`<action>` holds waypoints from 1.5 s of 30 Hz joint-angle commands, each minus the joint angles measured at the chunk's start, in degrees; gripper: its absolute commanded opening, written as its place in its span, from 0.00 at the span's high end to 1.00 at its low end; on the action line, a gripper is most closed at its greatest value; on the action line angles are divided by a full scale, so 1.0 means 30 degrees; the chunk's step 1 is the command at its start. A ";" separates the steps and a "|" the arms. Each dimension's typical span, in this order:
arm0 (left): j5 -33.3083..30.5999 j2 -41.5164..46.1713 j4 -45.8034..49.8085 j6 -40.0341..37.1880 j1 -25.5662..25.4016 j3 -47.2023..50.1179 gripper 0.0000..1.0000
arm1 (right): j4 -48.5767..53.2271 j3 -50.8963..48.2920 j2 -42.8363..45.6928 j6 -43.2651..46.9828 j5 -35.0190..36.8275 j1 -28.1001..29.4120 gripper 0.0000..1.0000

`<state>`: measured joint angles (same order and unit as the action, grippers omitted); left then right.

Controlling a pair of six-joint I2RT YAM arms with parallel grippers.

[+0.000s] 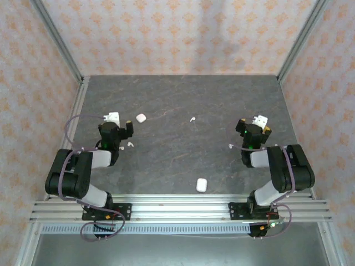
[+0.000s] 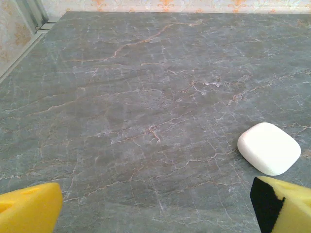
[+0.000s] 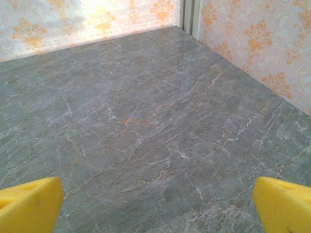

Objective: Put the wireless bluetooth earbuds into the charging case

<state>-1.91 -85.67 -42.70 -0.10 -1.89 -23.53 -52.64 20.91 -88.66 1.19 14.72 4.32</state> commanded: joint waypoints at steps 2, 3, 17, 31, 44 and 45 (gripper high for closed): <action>-0.0358 -0.0038 0.0196 -0.0319 -0.0029 -0.0389 0.00 | 0.0006 0.0180 -0.0079 -0.0005 -0.0082 -0.0150 0.01; -0.0350 -0.0023 0.0217 -0.0321 -0.0018 -0.0389 0.00 | -0.0001 0.0180 -0.0090 -0.0006 -0.0076 -0.0150 0.01; -0.0343 -0.0038 0.0193 -0.0324 -0.0025 -0.0393 0.00 | 0.0013 0.0180 -0.0062 -0.0001 -0.0073 -0.0150 0.01; -0.0353 -0.0038 0.0192 -0.0319 -0.0035 -0.0389 0.00 | -0.0001 0.0205 -0.0093 -0.0016 -0.0073 -0.0150 0.01; -0.1149 0.1336 0.3456 0.0033 -0.0037 -0.1727 0.00 | 0.1000 -0.0113 0.1740 0.0264 -0.0503 -0.0106 0.00; -0.1289 0.1555 0.3339 0.0126 -0.0009 -0.1546 0.00 | 0.2076 0.0241 0.2159 0.0338 -0.0555 -0.0037 0.00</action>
<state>-2.98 -84.18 -36.21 -0.03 -1.89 -26.74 -50.63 20.78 -85.71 1.39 14.15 4.34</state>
